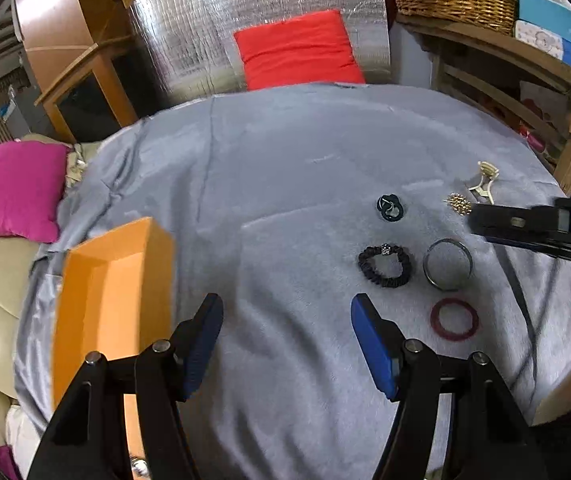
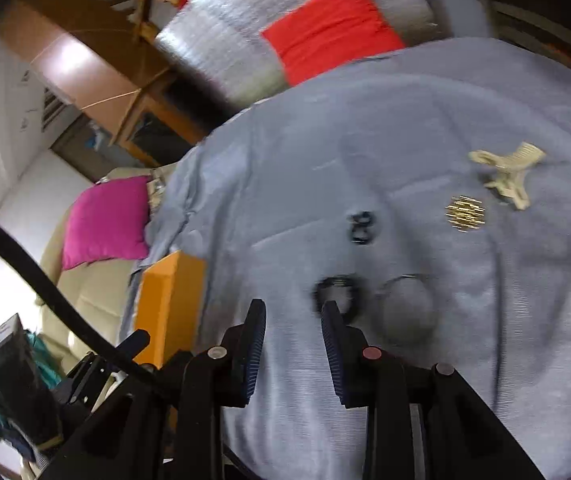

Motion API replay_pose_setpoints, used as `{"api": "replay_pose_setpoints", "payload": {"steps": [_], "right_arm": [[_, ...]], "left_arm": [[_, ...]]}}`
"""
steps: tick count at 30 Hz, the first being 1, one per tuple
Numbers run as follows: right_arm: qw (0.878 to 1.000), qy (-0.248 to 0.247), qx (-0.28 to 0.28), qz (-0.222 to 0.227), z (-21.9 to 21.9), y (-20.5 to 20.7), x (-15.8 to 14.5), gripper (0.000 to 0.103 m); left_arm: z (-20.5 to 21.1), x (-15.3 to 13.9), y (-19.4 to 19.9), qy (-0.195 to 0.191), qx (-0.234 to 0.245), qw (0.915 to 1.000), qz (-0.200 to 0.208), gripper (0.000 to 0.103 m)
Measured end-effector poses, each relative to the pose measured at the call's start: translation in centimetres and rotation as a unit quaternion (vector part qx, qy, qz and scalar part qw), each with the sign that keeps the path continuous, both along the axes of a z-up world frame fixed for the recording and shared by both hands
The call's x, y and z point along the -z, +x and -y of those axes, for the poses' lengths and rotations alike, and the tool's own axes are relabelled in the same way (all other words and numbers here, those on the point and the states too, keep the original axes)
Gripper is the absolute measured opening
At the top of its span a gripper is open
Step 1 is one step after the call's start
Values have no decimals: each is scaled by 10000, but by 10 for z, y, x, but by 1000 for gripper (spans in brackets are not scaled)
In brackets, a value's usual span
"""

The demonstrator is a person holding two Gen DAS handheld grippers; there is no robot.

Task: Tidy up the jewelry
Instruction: 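Move both open tools back over the remaining jewelry on the table, then grasp the black scrunchie with the left tool while the right tool grasps the silver bangle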

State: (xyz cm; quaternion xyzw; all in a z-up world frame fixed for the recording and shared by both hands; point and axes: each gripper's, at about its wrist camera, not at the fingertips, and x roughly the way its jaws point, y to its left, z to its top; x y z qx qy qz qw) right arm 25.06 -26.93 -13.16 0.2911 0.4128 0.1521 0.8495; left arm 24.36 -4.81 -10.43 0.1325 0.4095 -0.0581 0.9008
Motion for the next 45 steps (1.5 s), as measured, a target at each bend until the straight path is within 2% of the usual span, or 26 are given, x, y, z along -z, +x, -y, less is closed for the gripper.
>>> {"api": "replay_pose_setpoints", "payload": {"steps": [6,10,14,17,20,26,27,30,32,37,39,45], "right_arm": [[9972,-156,436,-585,39,9,24,32],[9939,-403,491,-897,48,20,39,33],[9901,-618,404,-1193,46,36,56,33],[9882,-697,411,-1303,47,42,67,33],[9867,-674,447,-1413,50,46,78,33],[9875,-740,395,-1333,43,48,84,33],[9877,-764,389,-1311,42,48,83,33],[9880,-862,343,-1238,38,48,83,34],[9874,-1032,287,-1166,32,47,82,33],[9837,-1475,218,-1005,17,52,81,16],[9829,-1573,222,-927,13,51,79,7],[9834,-1584,309,-834,12,49,73,6]], "left_arm": [[8,39,49,-362,-123,9988,-301,67],[13,60,71,-631,-129,9970,-440,67],[19,72,79,-821,102,9949,-571,67],[21,79,83,-984,257,9916,-798,67],[23,79,82,-1132,464,9888,-855,67],[28,84,89,-1275,688,9838,-1056,67],[30,86,91,-1235,709,9839,-1082,65],[35,92,96,-1199,768,9826,-1189,46],[39,94,97,-1149,805,9834,-1154,42],[45,93,100,-1145,952,9829,-1079,17],[46,93,100,-1104,948,9839,-1037,13],[40,91,92,-1272,858,9831,-1000,9]]}}
